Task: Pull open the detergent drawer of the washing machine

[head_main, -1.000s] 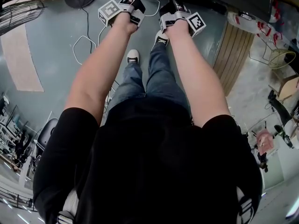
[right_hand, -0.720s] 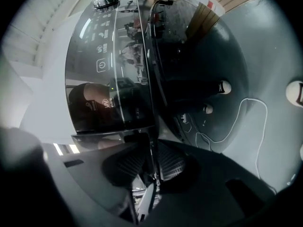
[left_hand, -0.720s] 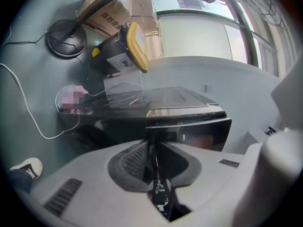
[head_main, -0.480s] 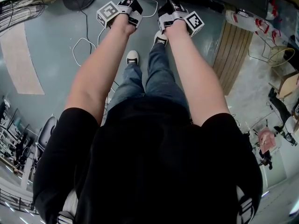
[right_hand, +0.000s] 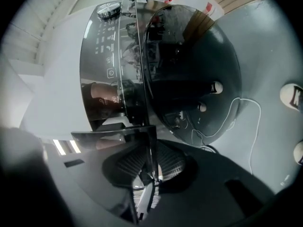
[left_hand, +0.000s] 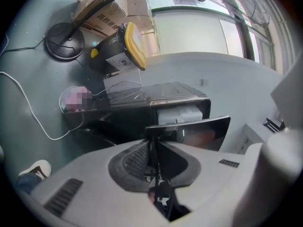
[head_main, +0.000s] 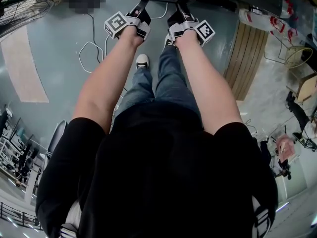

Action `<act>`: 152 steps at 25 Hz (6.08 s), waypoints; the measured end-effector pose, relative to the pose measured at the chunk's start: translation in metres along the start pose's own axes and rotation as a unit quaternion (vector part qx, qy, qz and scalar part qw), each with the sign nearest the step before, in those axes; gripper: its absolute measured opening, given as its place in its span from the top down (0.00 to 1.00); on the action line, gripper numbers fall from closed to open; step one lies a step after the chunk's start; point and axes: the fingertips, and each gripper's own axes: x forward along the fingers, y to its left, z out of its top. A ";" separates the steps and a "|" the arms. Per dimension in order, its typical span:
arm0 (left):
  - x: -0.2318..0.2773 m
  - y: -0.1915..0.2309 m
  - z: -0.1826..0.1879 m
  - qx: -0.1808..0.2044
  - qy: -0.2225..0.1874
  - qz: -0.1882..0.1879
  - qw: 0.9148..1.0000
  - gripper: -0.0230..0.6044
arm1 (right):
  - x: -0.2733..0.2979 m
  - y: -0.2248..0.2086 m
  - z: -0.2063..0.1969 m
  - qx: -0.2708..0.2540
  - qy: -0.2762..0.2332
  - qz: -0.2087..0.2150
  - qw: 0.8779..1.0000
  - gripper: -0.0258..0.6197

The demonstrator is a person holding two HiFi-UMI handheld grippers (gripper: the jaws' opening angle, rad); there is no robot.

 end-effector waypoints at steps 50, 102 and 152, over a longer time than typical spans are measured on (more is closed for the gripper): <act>-0.139 0.029 -0.114 -0.032 0.104 -0.003 0.994 0.88 | -0.163 -0.053 -0.068 0.030 0.008 -0.037 0.999 0.84; -0.252 -0.134 -0.044 0.261 0.167 -0.022 0.951 0.81 | -0.258 0.115 -0.064 -0.263 0.007 -0.108 0.959 0.78; -0.293 -0.302 -0.025 0.618 0.113 -0.056 0.776 0.89 | -0.260 0.320 -0.129 -0.710 0.074 -0.022 0.700 0.89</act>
